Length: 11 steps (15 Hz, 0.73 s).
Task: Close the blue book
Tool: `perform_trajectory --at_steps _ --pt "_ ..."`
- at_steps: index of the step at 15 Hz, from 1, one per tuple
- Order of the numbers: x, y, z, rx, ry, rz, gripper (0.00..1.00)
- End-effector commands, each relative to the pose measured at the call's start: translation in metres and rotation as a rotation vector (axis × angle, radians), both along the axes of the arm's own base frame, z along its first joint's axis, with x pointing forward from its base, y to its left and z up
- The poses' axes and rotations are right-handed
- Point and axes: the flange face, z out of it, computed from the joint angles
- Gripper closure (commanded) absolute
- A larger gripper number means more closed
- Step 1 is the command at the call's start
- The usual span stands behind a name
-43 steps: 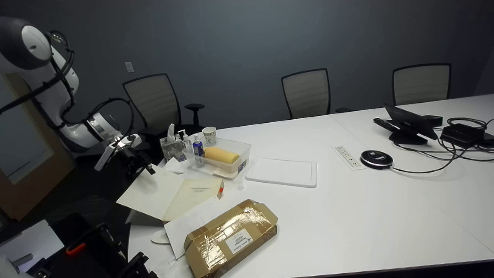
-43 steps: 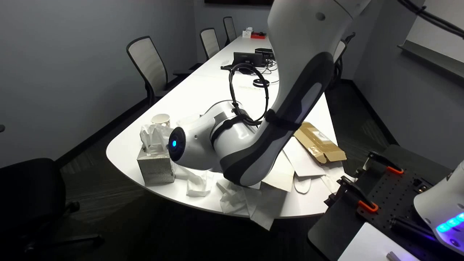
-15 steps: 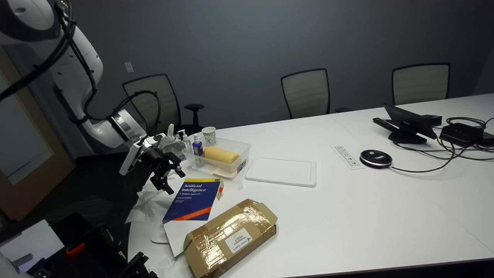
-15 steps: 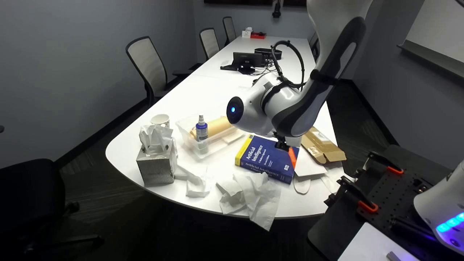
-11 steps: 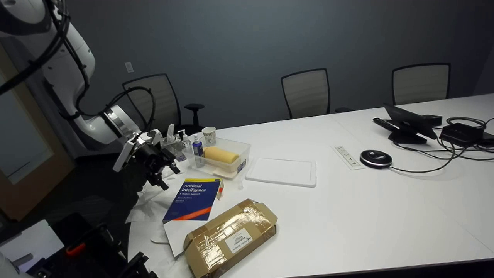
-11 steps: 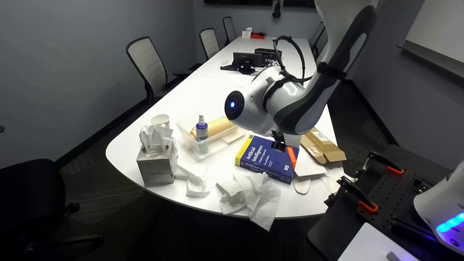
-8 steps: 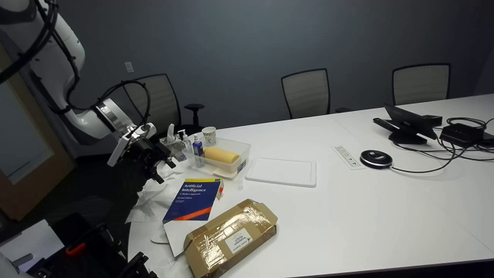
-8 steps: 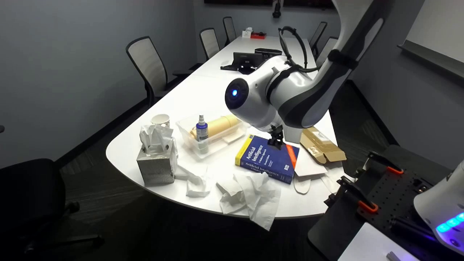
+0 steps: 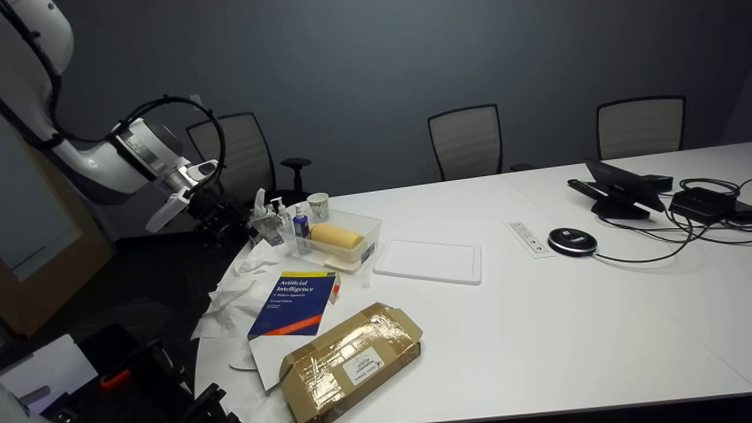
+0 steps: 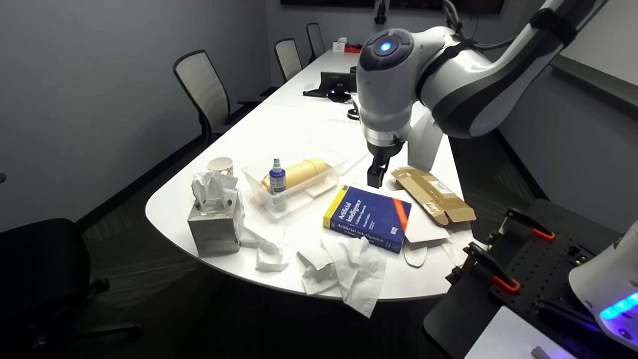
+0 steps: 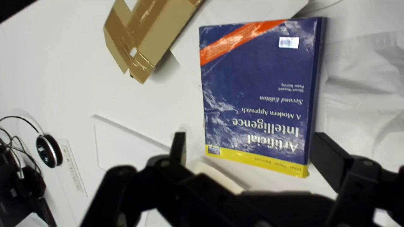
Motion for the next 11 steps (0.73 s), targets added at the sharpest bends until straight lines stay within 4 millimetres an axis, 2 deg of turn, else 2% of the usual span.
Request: perform_trajectory --at_steps 1,7,11 --pt "-0.018 -0.017 0.032 0.16 -0.071 0.096 0.0" --pt "-0.028 -0.037 0.051 0.248 -0.055 0.177 0.0" --pt "-0.031 -0.04 0.058 0.24 -0.016 0.201 0.0"
